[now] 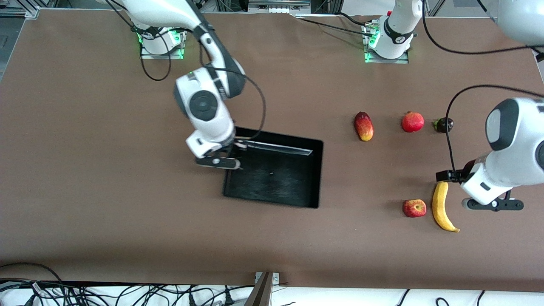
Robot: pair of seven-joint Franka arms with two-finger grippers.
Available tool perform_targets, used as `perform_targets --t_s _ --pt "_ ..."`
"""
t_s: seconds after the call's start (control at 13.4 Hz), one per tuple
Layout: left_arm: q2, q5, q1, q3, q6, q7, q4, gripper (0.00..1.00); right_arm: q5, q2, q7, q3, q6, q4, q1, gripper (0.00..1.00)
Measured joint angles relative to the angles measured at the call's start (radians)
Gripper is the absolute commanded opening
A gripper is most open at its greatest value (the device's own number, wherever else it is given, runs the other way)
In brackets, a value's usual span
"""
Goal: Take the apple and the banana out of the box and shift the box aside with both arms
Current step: 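Drag the tray with the right gripper while the left gripper withdraws, then open the right gripper off the tray rim and raise it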
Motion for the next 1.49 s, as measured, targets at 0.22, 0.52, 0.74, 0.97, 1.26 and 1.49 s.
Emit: perform_targets --t_s 0.22,0.52,0.74,0.97,1.26,1.49 --pt "-0.117 -0.037 -0.008 0.003 -0.080 0.000 -0.011 1.00 0.010 -0.133 -0.266 -0.079 -0.019 -0.170 -0.121 0.00" --pt "-0.297 -0.123 -0.152 0.177 -0.096 0.030 -0.113 1.00 0.090 -0.222 -0.727 -0.203 -0.133 -0.270 -0.329 0.00" --pt "-0.407 -0.151 -0.170 0.218 -0.097 0.070 -0.200 1.00 0.106 -0.227 -0.899 -0.245 -0.146 -0.319 -0.440 0.00" --pt "-0.452 -0.179 -0.184 0.219 -0.097 0.076 -0.235 1.00 0.107 -0.215 -0.995 -0.246 0.009 -0.423 -0.492 0.00" --pt "-0.478 -0.222 -0.195 0.219 -0.116 0.076 -0.227 1.00 0.110 -0.189 -1.035 -0.245 0.161 -0.507 -0.501 0.00" --pt "-0.515 -0.226 -0.198 0.220 -0.143 0.074 -0.223 1.00 0.114 -0.189 -1.038 -0.245 0.165 -0.510 -0.504 0.99"
